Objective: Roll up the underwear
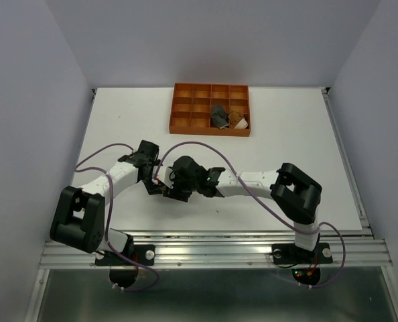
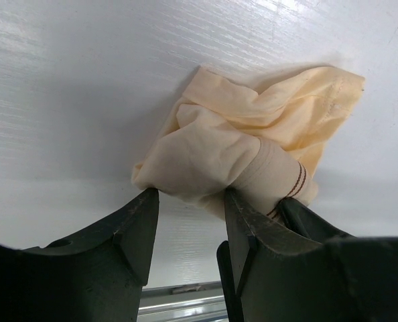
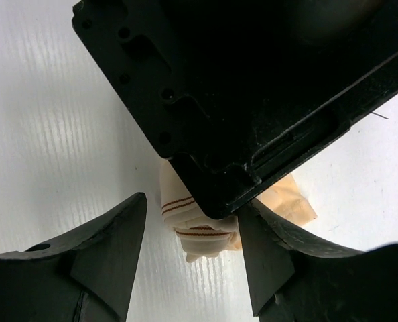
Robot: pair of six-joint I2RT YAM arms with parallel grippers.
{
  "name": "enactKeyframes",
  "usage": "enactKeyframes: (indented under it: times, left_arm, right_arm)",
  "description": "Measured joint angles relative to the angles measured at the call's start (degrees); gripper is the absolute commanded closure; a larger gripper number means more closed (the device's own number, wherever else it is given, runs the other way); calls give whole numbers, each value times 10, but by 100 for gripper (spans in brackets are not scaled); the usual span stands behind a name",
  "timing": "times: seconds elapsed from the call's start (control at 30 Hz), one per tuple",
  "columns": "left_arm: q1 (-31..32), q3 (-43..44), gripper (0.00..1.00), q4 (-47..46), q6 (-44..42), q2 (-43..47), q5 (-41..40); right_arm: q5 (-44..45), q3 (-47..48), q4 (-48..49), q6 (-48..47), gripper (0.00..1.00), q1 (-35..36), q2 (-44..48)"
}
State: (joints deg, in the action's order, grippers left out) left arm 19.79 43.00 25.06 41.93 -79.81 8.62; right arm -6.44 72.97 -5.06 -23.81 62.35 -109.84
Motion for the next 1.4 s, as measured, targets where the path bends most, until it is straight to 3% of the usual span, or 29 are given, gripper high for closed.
enactKeyframes:
  times: [0.63,1.13,1.23,1.3,1.33,1.4]
  left_arm:
    - [-2,66,41,65,-26,40,-9]
    - [-69,66,41,100,-41,49,-18]
    - [-86,65,41,106,-45,58,-23]
    - [-96,65,41,111,-47,64,-26]
    - [-102,65,41,112,-47,67,-29]
    - [-108,65,41,114,-47,71,-30]
  right_arm:
    - [75,-34,33,0,43,4,-5]
    - [58,-30,62,-8,41,7,-23]
    - [59,-30,70,-7,48,7,-28]
    - [60,-30,72,-5,70,7,-31]
    - [61,-29,74,-2,92,7,-33]
    - [61,-26,76,2,99,7,-33]
